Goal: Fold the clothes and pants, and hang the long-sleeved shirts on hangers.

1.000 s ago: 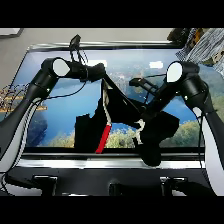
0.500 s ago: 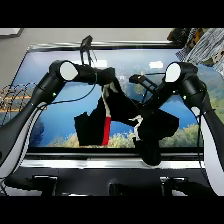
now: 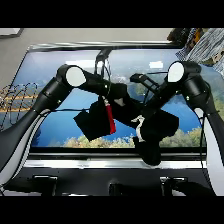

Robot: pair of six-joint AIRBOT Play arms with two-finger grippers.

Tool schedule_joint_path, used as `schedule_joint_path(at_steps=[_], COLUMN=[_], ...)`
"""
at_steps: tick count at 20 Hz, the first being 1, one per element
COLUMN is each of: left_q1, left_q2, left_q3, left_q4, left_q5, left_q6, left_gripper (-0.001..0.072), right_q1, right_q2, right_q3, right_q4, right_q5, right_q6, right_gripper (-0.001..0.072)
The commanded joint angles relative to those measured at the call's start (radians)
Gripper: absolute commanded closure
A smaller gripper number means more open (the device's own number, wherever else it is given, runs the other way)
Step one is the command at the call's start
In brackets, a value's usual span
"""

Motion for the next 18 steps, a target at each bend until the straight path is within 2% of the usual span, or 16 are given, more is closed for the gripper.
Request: schedule_joint_path(at_steps=[1,2,3,5,8,11,13,14,16,18], left_q1=[0.015,0.032,0.053,0.106,0.218,0.293,0.295,0.287,0.273,0.271], left_q2=[0.002,0.005,0.015,0.053,0.131,0.15,0.137,0.13,0.119,0.111], left_q3=[0.0,0.0,0.0,0.0,0.0,-0.001,-0.001,-0.001,-0.014,-0.048], left_q4=[0.066,0.064,0.064,0.058,0.058,0.069,0.129,0.129,0.128,0.084], left_q5=[-0.132,-0.138,-0.137,-0.151,-0.24,-0.345,-0.425,-0.455,-0.451,-0.412], left_q6=[0.09,0.104,0.122,0.164,0.291,0.449,0.651,0.725,0.796,0.871], left_gripper=[0.0501,0.0205,-0.0013,-0.0013,-0.0013,-0.0008,-0.0008,-0.0007,-0.0004,0.0001], right_q1=[0.001,0.001,0.001,0.001,0.001,0.001,0.001,0.001,0.001,0.001], right_q2=[0.05,0.064,0.072,0.077,0.077,0.078,0.077,0.077,0.077,0.076], right_q3=[0.001,0.001,0.001,0.001,0.001,0.001,0.001,0.001,0.001,0.0], right_q4=[-0.029,-0.032,-0.032,-0.033,-0.037,-0.04,-0.04,-0.04,-0.04,-0.038], right_q5=[0.017,0.019,0.025,0.043,0.034,0.019,-0.015,-0.029,-0.053,-0.063], right_q6=[0.001,0.0,-0.008,-0.071,-0.186,-0.389,-0.481,-0.521,-0.592,-0.614], right_gripper=[0.0687,0.0687,0.0687,0.0687,0.0686,0.0686,0.0685,0.0686,0.0683,0.0683])
